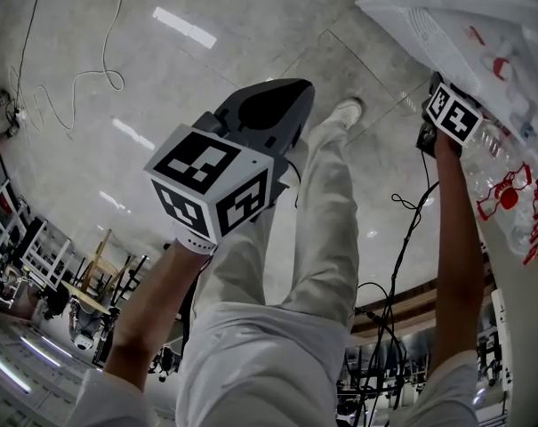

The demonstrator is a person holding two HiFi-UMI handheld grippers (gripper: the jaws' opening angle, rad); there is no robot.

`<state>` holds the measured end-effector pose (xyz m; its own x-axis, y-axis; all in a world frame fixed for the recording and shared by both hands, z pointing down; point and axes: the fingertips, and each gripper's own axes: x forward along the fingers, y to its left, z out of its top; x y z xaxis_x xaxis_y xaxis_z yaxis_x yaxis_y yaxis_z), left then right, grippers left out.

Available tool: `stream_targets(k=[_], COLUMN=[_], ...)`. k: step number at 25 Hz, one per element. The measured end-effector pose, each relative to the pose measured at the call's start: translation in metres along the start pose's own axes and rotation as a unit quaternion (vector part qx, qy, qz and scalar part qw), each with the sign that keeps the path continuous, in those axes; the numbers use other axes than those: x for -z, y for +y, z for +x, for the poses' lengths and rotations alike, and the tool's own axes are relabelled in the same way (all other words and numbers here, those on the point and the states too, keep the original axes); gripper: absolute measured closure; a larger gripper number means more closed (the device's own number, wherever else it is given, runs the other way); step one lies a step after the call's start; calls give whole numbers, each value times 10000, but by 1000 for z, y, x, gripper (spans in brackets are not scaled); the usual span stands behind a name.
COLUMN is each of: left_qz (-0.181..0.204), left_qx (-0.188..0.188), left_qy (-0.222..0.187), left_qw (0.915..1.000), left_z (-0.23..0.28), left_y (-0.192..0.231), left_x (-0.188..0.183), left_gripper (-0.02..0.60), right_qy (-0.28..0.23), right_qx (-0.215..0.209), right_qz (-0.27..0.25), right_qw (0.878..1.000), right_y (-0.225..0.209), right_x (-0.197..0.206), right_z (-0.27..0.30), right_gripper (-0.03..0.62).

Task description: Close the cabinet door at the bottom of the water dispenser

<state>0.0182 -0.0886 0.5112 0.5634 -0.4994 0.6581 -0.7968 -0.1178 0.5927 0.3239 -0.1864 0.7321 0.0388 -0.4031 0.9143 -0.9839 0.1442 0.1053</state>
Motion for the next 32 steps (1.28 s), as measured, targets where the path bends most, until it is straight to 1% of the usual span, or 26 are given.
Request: stream_targets(k=[3, 8, 12, 15, 19, 22, 25, 27, 32], left_qz=[-11, -16, 25, 50, 90, 135, 181, 200, 269], left_qx=[13, -23, -74, -105, -119, -119, -83, -62, 1], left_qy=[-25, -39, -43, -118, -238, -349, -466, -523, -644], left_qw=[10000, 10000, 10000, 9999, 9996, 9992, 9987, 9984, 9976], left_z=[-3, -10, -27, -48, -78, -100, -123, -139, -175], left_y=[0, 0, -7, -14, -26, -39, -54, -64, -90], left_x=[-1, -1, -4, -11, -23, -34, -43, -46, -49], left_gripper=[581, 581, 581, 581, 581, 581, 581, 581, 581], right_qy=[-9, 62, 121, 144, 54, -147, -367, -497, -761], right_qx=[27, 15, -51, -125, -283, -496, -599, -689, -1071], right_qz=[6, 74, 182, 166, 132, 209, 289, 345, 402], right_qw=[10000, 10000, 9997, 9997, 9995, 9984, 9971, 9958, 9905], right_y=[0, 1, 4, 11, 22, 30, 35, 40, 55], right_x=[0, 13, 29, 35, 33, 23, 5, -3, -11], right_z=[-2, -11, -36, -62, -101, -129, -168, -193, -257], right_gripper=[402, 402, 402, 402, 402, 402, 402, 402, 404])
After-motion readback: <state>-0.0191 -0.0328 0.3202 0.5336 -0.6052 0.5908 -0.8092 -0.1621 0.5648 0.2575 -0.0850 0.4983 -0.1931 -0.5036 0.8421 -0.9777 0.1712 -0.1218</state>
